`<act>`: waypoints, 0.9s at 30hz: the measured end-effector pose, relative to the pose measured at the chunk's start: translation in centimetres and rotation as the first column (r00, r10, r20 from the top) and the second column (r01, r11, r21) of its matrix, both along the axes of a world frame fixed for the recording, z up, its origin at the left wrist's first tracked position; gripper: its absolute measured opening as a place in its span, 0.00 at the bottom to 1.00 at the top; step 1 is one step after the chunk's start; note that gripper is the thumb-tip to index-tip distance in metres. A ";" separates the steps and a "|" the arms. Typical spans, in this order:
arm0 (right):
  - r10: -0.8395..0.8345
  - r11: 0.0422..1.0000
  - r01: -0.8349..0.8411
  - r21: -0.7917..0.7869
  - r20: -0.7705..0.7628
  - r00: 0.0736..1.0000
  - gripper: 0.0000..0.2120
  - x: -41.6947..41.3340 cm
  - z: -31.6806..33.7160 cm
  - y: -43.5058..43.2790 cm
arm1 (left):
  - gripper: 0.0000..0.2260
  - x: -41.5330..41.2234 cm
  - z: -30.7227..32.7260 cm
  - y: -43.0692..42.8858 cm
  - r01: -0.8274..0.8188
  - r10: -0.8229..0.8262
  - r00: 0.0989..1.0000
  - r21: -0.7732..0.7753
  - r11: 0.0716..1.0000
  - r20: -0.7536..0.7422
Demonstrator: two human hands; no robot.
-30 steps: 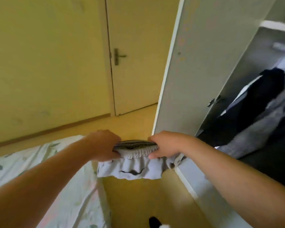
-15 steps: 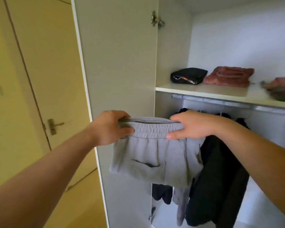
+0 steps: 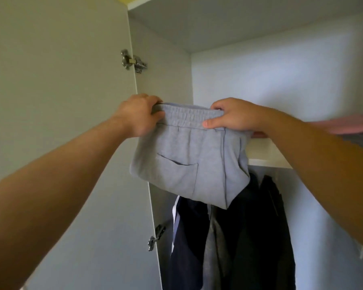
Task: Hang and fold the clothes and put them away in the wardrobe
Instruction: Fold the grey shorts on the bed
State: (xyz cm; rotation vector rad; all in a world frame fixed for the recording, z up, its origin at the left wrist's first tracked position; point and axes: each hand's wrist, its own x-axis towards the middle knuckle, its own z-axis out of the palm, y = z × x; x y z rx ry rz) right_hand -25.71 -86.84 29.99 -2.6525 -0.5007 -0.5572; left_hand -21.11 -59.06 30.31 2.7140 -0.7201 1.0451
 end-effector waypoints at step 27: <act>-0.347 0.894 0.282 -0.349 -0.139 0.928 0.16 23.9 -4.6 0.1 | 0.15 27.2 -4.5 -6.8 -0.087 0.173 0.902 0.225 0.970 -0.395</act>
